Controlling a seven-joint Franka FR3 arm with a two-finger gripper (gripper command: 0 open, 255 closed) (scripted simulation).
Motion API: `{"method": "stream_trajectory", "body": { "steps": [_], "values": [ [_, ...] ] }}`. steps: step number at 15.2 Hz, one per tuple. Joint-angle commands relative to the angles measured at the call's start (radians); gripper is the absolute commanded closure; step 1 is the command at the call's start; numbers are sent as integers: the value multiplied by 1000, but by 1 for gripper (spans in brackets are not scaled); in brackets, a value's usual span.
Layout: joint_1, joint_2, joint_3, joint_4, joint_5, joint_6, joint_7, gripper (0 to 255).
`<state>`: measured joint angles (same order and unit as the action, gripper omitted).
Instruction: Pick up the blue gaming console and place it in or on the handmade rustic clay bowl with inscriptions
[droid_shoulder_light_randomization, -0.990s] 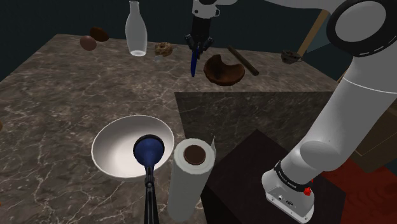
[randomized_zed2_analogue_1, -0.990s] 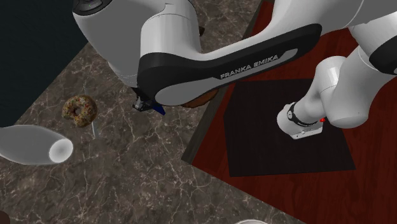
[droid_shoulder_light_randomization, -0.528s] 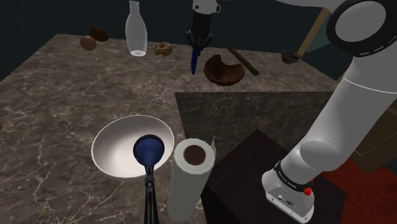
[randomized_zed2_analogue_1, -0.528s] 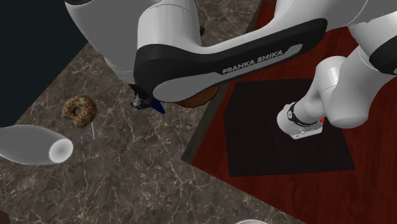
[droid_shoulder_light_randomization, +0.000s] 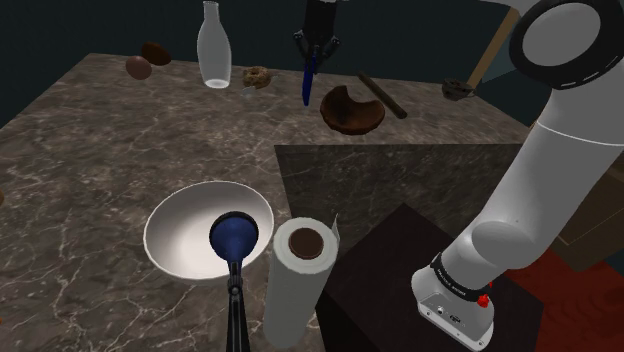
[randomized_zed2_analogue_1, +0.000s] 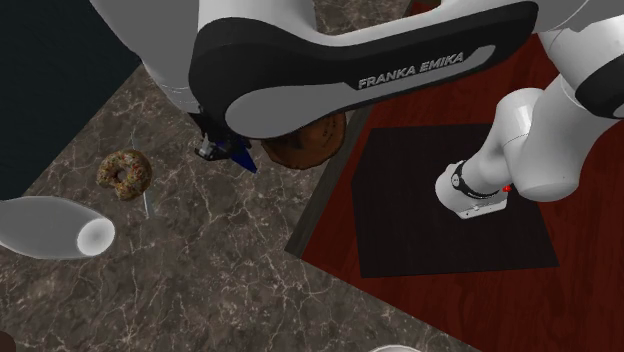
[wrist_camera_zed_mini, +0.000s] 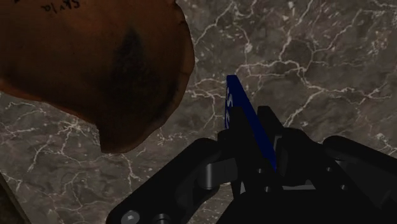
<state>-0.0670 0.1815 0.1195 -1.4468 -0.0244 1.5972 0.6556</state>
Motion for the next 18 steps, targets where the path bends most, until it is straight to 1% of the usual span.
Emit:
{"method": "stream_trajectory", "body": {
  "steps": [1,11,15,18],
  "values": [
    [1,8,1,41,-1,-33,1,255],
    [9,67,2,262,-9,-196,3,255],
    [14,107,3,377,-14,-272,5,255],
    [20,148,4,484,-20,-337,6,255]
  ]
}}
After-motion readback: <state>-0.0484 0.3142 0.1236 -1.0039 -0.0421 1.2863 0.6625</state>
